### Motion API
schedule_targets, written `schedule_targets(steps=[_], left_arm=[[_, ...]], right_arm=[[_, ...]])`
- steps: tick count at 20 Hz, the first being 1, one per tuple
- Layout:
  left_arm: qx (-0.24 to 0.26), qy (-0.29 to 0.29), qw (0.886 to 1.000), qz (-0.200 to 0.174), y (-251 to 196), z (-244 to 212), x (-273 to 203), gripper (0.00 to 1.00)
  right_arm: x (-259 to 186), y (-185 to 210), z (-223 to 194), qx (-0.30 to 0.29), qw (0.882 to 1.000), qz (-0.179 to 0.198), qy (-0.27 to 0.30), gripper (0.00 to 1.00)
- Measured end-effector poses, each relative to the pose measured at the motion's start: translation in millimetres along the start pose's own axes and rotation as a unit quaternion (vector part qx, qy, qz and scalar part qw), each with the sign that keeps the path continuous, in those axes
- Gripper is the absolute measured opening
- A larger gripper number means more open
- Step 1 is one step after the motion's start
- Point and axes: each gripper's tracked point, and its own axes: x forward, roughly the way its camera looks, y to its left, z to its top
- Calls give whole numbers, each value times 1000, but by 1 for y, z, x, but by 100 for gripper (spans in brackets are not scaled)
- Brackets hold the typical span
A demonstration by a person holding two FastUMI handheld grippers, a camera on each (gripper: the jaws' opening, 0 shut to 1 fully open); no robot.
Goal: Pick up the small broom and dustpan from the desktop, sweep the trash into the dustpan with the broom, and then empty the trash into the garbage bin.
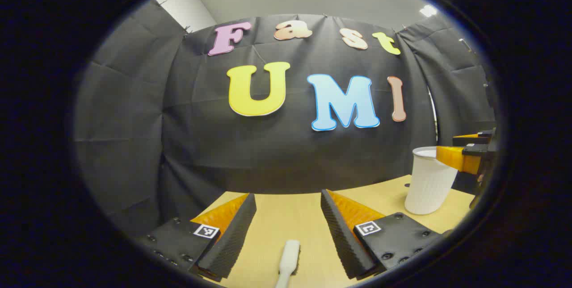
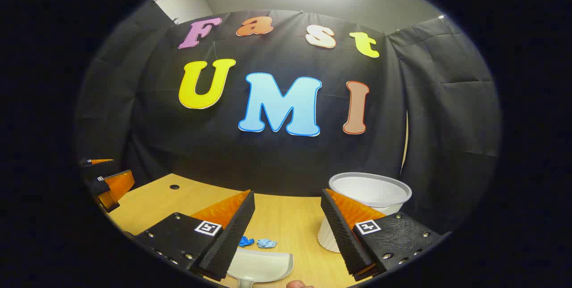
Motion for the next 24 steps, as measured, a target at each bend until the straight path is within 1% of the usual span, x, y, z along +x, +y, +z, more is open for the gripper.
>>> schedule_targets(steps=[2,5,6,7,8,9,12,14,15,16,17,18,19,20,21,22,24], left_arm=[[3,1,1000,-6,3,-2,8,97],[2,6,1000,-12,2,-9,19,98],[4,6,1000,-13,3,-11,22,95],[6,3,1000,-13,4,-9,26,95],[7,1,1000,-13,5,-7,29,98],[7,0,1000,-12,5,-8,31,95],[5,5,1000,-9,8,-14,34,95],[2,7,1000,-6,9,-16,33,92],[2,7,1000,-3,10,-15,33,95],[1,7,1000,0,11,-15,33,95],[0,6,1000,3,12,-14,31,95],[-3,5,1000,7,12,-13,28,92],[-5,4,1000,9,12,-12,27,92],[-6,4,1000,13,12,-12,24,98],[-7,3,1000,16,12,-13,22,95],[-8,3,1000,19,12,-11,21,98],[-11,4,1000,20,10,-12,17,98]], right_arm=[[1,-1,-1,0,1000,-10,3,93],[-3,-5,-6,-13,1000,-14,17,93],[-3,-5,-6,-15,1000,-12,18,93],[-3,-3,-6,-15,1000,-9,19,93],[-2,-1,-8,-14,1000,-5,27,93],[-6,1,-11,-12,999,-1,35,93],[-11,6,-15,-8,999,10,50,93],[-13,7,-17,-11,998,15,59,93],[-13,6,-18,-15,998,15,62,93],[-15,5,-18,-18,998,17,63,94],[-14,5,-18,-21,998,20,62,94],[-14,6,-17,-23,998,24,61,94],[-14,7,-18,-23,997,29,61,93],[-15,8,-19,-22,997,33,62,93],[-15,9,-19,-22,997,38,62,93],[-16,10,-20,-24,997,41,64,93],[-18,9,-20,-28,996,44,67,93]])
